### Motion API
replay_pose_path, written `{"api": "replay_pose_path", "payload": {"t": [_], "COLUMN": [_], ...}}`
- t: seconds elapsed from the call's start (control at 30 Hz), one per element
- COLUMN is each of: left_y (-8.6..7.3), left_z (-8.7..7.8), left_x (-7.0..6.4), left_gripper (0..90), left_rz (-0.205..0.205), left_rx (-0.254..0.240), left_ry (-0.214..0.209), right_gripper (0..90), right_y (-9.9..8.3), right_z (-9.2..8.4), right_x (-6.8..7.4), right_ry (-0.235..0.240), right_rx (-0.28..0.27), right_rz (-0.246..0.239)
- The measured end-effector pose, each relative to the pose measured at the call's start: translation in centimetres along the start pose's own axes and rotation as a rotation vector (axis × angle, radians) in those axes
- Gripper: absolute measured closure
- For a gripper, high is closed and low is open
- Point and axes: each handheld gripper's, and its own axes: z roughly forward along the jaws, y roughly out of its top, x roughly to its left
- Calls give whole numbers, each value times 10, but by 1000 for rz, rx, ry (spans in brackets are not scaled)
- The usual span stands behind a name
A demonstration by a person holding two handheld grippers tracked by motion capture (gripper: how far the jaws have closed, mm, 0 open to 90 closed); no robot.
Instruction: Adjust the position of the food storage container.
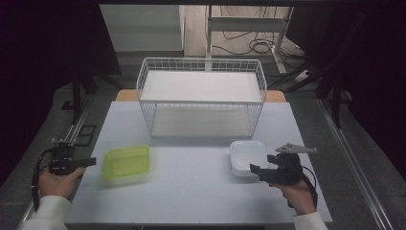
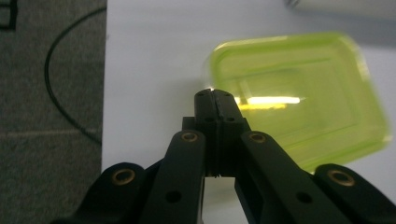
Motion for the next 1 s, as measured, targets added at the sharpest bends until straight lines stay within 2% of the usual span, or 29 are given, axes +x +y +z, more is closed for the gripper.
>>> {"api": "replay_pose_path", "payload": {"t": [0.07,0.1,0.2,0.23,0.33,0.5,0.67,0.87,0.9,1.0], "left_y": [-1,-4,-7,-8,-8,-8,-6,3,6,10], "left_z": [4,11,17,22,27,37,40,45,49,54], "left_x": [4,9,10,9,7,1,-3,-7,-10,-17], "left_gripper": [900,900,900,899,899,900,900,900,899,900], "left_rz": [-3,-11,-10,3,6,24,36,44,65,88], "left_rx": [12,32,48,62,72,92,98,97,100,105], "left_ry": [7,11,3,-5,-13,-21,-21,-17,-26,-32], "right_gripper": [197,197,197,196,197,197,197,197,197,197], "right_y": [1,2,3,3,2,2,0,0,1,1], "right_z": [0,-2,-2,-1,0,-1,-1,-2,-2,0], "right_x": [0,1,2,3,2,0,-2,-2,-2,-2], "right_ry": [9,38,44,41,32,15,4,2,4,4], "right_rx": [-3,-17,-19,-11,-4,-7,-6,-8,-6,0], "right_rz": [0,-1,-13,-21,-24,-10,0,-2,-3,-9]}}
